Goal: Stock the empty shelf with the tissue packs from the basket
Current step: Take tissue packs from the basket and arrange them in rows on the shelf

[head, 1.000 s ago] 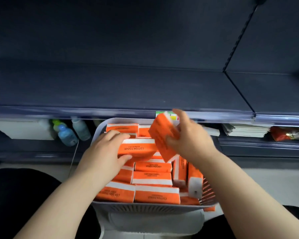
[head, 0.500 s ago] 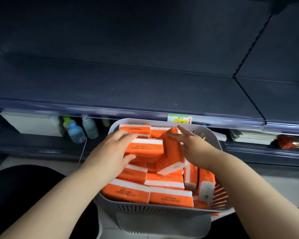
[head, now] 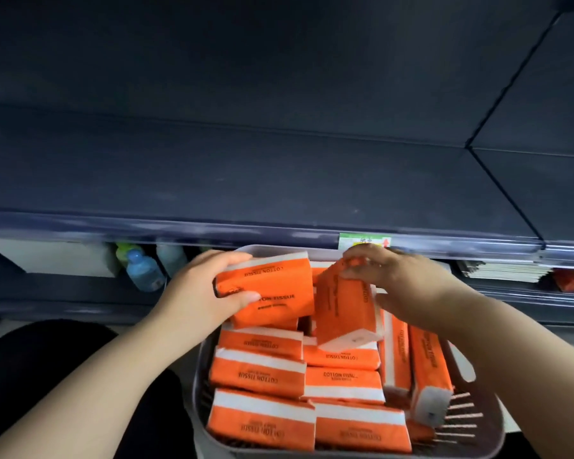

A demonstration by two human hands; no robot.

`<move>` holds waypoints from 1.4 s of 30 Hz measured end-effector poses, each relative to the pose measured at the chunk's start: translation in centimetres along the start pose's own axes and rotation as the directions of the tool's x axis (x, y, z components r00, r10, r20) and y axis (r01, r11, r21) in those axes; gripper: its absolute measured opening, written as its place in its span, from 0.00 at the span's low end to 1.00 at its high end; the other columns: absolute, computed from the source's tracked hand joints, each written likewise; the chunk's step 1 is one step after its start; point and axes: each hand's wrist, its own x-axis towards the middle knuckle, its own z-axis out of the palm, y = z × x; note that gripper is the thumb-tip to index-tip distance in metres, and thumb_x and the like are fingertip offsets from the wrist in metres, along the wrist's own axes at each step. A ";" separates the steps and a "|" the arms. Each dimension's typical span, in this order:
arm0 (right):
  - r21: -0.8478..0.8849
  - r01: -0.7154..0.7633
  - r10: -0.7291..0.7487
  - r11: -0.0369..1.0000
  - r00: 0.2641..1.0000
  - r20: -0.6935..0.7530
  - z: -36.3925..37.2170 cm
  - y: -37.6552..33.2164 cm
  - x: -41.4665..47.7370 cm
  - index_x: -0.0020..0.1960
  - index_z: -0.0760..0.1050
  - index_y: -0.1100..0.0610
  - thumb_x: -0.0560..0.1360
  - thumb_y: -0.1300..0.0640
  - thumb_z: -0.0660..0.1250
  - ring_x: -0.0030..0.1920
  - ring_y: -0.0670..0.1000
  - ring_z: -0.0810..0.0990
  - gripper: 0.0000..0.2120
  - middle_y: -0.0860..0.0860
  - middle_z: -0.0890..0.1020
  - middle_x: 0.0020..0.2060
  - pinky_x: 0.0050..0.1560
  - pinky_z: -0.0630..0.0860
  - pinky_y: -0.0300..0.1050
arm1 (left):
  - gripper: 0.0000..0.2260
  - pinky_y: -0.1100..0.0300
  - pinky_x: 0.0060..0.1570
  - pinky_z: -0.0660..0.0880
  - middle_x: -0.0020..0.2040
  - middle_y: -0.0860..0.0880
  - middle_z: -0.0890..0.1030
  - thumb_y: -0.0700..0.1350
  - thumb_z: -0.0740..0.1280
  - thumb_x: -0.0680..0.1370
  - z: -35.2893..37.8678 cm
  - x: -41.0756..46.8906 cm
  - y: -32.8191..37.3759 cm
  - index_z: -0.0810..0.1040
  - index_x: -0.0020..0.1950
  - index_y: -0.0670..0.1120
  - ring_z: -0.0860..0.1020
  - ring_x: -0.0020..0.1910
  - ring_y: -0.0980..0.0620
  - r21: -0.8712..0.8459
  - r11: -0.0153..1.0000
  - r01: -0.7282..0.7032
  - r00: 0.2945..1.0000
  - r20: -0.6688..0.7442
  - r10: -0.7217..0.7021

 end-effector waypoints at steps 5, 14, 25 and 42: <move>0.447 -0.094 0.145 0.890 0.986 -0.083 1.0 -1.3 -0.5 0.64 0.73 0.43 0.74 0.69 0.59 0.63 0.39 0.70 0.27 0.38 0.65 0.67 0.56 0.63 0.21 | 0.24 0.76 0.49 0.64 0.54 0.67 0.72 0.47 0.78 0.65 -0.1 -0.8 0.5 0.72 0.51 0.68 0.72 0.52 0.70 0.019 1.000 -0.022 0.999 0.043 0.021; 0.455 -0.402 0.396 0.795 0.911 0.113 -2.0 -3.6 -0.8 0.50 0.75 0.40 0.65 0.57 0.70 0.40 0.46 0.80 0.18 0.46 0.82 0.39 0.35 0.73 0.35 | 0.27 0.82 0.47 0.62 0.55 0.65 0.74 0.47 0.78 0.65 -1.8 -0.6 1.2 0.71 0.59 0.63 0.72 0.53 0.66 0.068 0.998 -0.016 1.000 -0.012 0.017; 0.483 -0.098 0.310 0.870 0.871 -0.382 -12.0 -6.1 22.0 0.58 0.77 0.50 0.66 0.60 0.73 0.50 0.45 0.75 0.20 0.45 0.77 0.48 0.46 0.65 0.33 | 0.23 0.65 0.50 0.68 0.50 0.61 0.73 0.43 0.78 0.65 -13.9 12.3 -4.5 0.76 0.56 0.58 0.76 0.51 0.57 0.054 0.998 0.024 0.940 -0.342 -0.004; 0.376 -0.126 0.256 0.918 0.913 -0.319 -7.3 -11.4 53.0 0.66 0.71 0.49 0.72 0.61 0.63 0.65 0.55 0.72 0.23 0.53 0.73 0.65 0.65 0.70 0.48 | 0.23 0.82 0.41 0.63 0.46 0.61 0.72 0.41 0.78 0.65 -19.7 19.4 -16.0 0.77 0.58 0.55 0.71 0.45 0.61 0.086 0.993 0.083 0.919 -0.392 -0.042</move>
